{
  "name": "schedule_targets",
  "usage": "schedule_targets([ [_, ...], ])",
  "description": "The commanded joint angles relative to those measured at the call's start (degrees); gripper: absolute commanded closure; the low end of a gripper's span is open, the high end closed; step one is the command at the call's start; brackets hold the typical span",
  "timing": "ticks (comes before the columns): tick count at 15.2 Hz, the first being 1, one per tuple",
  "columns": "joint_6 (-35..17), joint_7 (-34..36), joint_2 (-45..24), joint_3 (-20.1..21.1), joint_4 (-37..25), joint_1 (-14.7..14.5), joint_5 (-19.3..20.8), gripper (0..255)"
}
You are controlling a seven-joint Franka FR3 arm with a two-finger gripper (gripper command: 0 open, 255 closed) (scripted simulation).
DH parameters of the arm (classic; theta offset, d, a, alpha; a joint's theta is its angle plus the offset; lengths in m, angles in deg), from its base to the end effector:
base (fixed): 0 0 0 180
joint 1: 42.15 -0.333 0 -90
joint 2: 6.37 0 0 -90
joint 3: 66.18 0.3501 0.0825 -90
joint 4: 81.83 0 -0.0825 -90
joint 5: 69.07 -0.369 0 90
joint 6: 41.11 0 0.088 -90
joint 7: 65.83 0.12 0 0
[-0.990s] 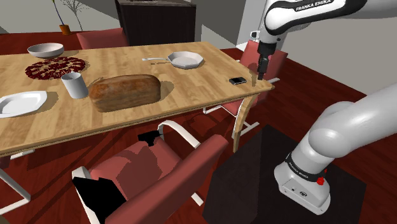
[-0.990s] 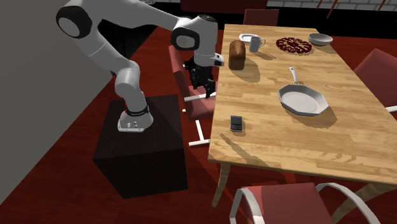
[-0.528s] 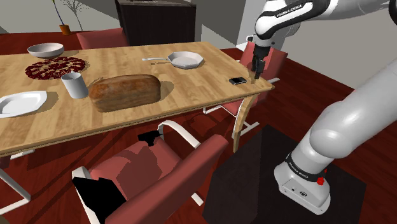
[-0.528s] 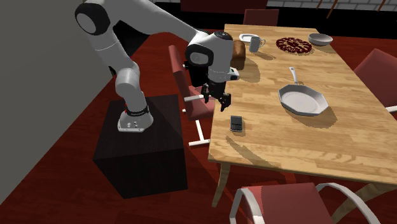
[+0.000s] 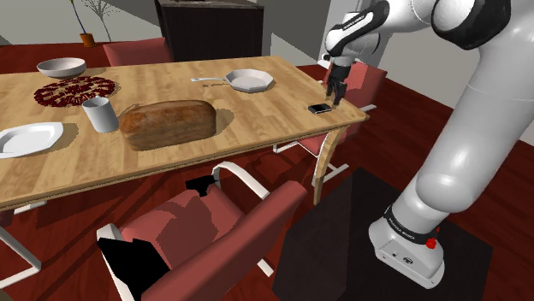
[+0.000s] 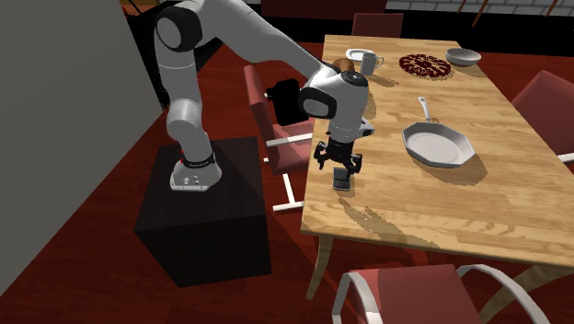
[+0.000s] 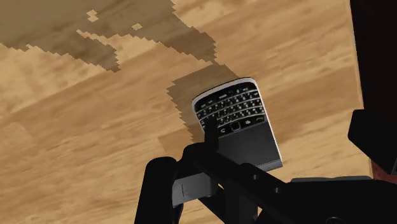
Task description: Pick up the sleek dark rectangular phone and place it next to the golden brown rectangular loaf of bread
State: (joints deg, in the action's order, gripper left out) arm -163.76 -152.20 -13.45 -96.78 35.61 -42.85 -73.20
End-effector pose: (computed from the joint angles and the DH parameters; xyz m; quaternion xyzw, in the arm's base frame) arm 0.4897 -0.2690 0.4156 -0.8895 -0.4569 0.0048 0.0054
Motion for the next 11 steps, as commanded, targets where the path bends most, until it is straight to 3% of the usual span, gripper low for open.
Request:
schedule_targets([
  [1,-0.03,-5.98,-5.27,0.37,-4.53,1.39,-3.77,0],
  [11,-4.91,-8.82,-9.79,1.67,-3.55,2.67,-6.86,0],
])
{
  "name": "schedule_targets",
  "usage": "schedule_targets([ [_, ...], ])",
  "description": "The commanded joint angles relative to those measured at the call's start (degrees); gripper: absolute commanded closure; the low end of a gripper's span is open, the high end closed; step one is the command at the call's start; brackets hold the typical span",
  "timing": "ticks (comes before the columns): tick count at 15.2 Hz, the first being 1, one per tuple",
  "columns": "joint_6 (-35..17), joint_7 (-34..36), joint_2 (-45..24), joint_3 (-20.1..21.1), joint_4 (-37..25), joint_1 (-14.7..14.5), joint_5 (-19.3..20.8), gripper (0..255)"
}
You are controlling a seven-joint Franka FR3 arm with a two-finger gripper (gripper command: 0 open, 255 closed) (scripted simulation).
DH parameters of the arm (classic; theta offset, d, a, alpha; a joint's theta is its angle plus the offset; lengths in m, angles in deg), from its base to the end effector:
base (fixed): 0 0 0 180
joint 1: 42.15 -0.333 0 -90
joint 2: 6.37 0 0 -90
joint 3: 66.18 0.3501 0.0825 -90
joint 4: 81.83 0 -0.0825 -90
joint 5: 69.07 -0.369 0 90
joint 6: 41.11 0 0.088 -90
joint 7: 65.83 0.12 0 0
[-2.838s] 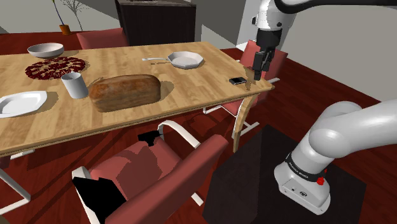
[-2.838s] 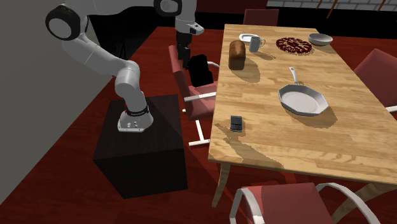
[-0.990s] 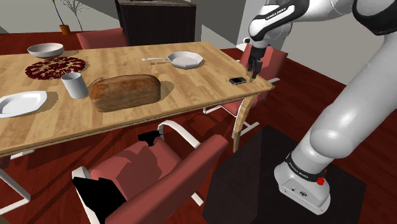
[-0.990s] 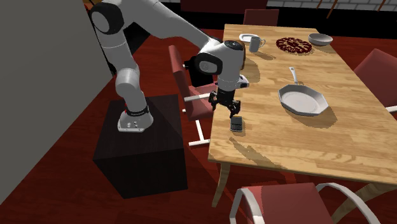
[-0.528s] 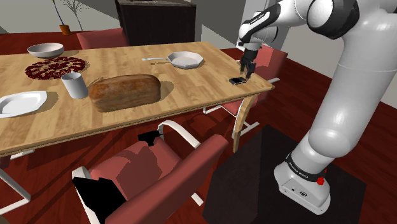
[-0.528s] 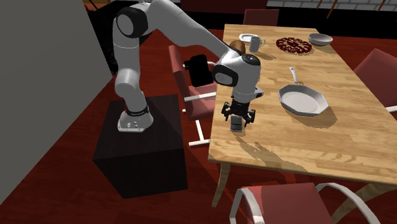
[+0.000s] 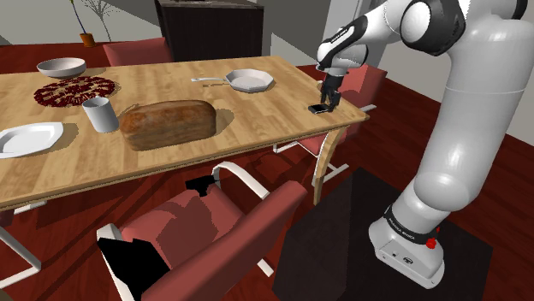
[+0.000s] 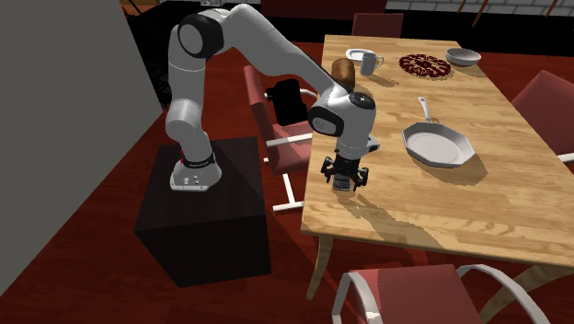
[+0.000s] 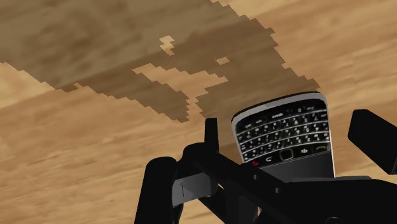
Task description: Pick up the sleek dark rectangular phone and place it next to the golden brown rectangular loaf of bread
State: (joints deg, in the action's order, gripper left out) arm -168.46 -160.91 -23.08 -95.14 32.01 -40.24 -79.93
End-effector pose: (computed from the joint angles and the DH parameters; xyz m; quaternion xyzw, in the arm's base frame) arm 0.5219 -0.2853 0.3625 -0.8724 -0.4886 -0.0014 0.0080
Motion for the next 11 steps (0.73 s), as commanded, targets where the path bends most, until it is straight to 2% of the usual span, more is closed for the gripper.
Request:
schedule_targets([
  [1,-0.21,-0.11,-0.17,0.04,0.04,0.06,-0.13,0],
  [6,-0.21,-0.11,-0.17,0.04,0.04,0.06,-0.12,0],
  [7,-0.21,-0.11,-0.17,0.04,0.04,0.06,-0.12,255],
  [11,-0.21,-0.11,-0.16,0.04,0.04,0.06,-0.12,255],
])
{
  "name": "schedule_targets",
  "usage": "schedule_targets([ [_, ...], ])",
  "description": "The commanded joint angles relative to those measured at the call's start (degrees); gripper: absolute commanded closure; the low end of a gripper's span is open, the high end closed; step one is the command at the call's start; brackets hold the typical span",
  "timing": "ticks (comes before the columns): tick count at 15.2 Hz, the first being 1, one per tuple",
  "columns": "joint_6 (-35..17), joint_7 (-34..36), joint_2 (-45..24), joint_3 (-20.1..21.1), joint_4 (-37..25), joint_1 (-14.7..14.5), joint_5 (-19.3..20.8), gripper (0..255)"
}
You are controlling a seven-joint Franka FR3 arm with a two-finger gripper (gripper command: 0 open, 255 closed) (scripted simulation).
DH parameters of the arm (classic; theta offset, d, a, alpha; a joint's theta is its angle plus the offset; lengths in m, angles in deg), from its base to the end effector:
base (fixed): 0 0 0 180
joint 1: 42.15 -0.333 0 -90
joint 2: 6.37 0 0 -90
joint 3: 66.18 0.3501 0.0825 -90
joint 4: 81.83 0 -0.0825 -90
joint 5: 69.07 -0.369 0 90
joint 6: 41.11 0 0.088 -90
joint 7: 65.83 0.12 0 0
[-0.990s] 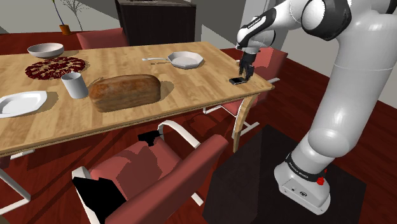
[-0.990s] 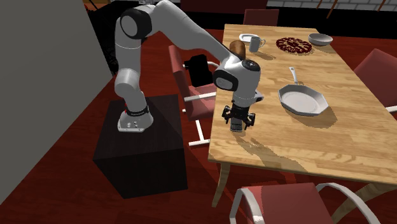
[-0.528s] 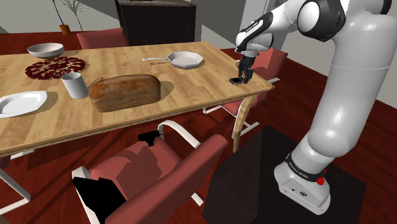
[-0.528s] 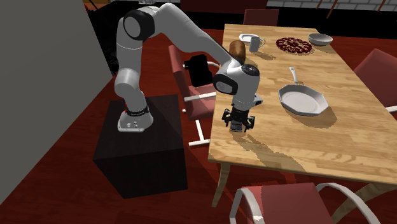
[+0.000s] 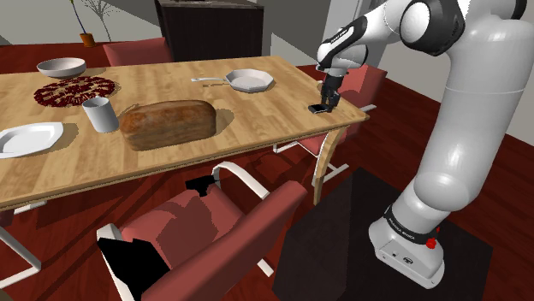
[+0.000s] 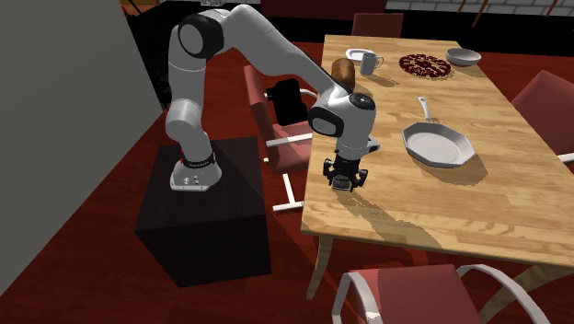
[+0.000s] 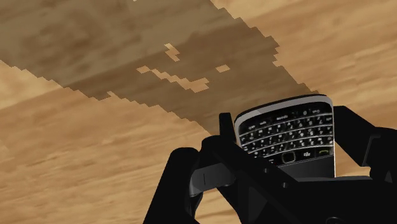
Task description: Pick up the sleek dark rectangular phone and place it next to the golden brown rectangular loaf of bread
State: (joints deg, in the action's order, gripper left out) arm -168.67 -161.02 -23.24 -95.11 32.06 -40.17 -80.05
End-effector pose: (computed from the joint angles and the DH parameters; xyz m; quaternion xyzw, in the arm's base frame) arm 0.5219 -0.2858 0.3610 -0.8725 -0.4885 -0.0016 0.0078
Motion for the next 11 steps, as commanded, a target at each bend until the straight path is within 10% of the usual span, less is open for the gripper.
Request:
schedule_targets([
  [1,0.0,0.0,0.0,0.0,0.0,0.0,0.0,255],
  [11,3.87,1.22,2.57,-0.67,-1.69,-0.54,1.81,255],
])
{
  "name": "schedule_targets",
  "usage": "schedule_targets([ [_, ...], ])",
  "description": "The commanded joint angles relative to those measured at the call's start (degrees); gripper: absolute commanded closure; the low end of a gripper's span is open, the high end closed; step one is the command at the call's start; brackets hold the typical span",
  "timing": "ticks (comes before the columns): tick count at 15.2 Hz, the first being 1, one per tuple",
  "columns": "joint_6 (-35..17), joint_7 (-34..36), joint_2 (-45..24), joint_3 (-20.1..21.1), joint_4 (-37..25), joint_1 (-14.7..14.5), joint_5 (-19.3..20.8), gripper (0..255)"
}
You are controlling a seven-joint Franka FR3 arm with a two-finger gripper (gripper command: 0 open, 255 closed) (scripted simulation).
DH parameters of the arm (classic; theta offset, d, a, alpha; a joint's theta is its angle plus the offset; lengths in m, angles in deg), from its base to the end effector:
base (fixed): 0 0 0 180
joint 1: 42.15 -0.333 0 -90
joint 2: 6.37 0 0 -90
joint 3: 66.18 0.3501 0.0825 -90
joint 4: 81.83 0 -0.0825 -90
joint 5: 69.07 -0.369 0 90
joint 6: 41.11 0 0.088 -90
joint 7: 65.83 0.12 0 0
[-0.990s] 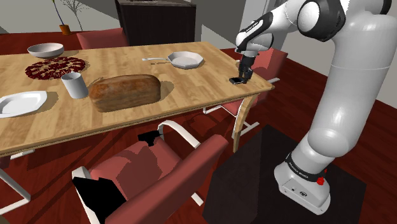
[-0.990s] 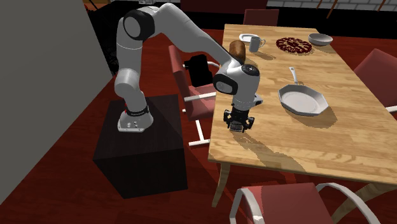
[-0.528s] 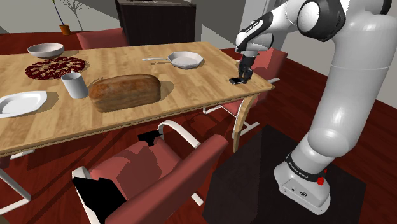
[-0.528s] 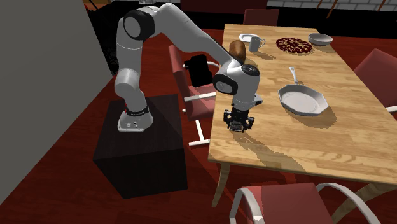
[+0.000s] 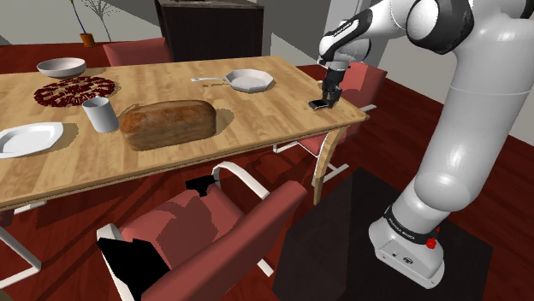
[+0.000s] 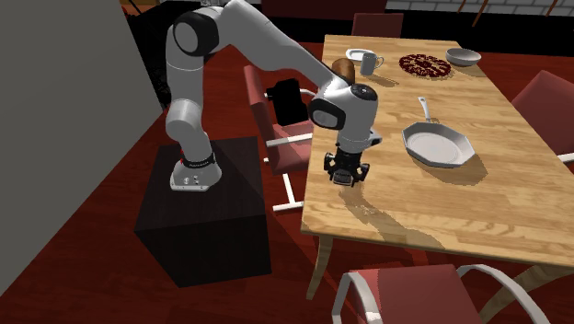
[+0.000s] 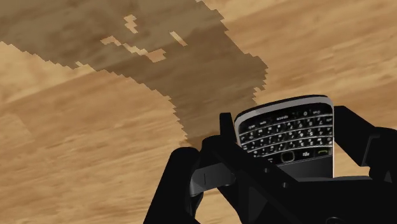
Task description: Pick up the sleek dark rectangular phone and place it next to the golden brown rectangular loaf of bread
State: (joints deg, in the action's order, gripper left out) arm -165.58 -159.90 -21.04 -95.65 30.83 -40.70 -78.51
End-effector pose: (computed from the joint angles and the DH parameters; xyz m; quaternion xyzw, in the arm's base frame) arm 0.5202 -0.2846 0.3865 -0.8725 -0.4886 -0.0017 0.0077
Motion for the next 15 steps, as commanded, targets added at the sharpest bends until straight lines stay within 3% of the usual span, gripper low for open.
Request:
schedule_targets([
  [1,1.45,0.3,0.76,-0.22,-0.79,-0.08,0.55,255],
  [15,11.08,2.35,5.09,-0.98,-6.75,-0.74,3.51,255],
])
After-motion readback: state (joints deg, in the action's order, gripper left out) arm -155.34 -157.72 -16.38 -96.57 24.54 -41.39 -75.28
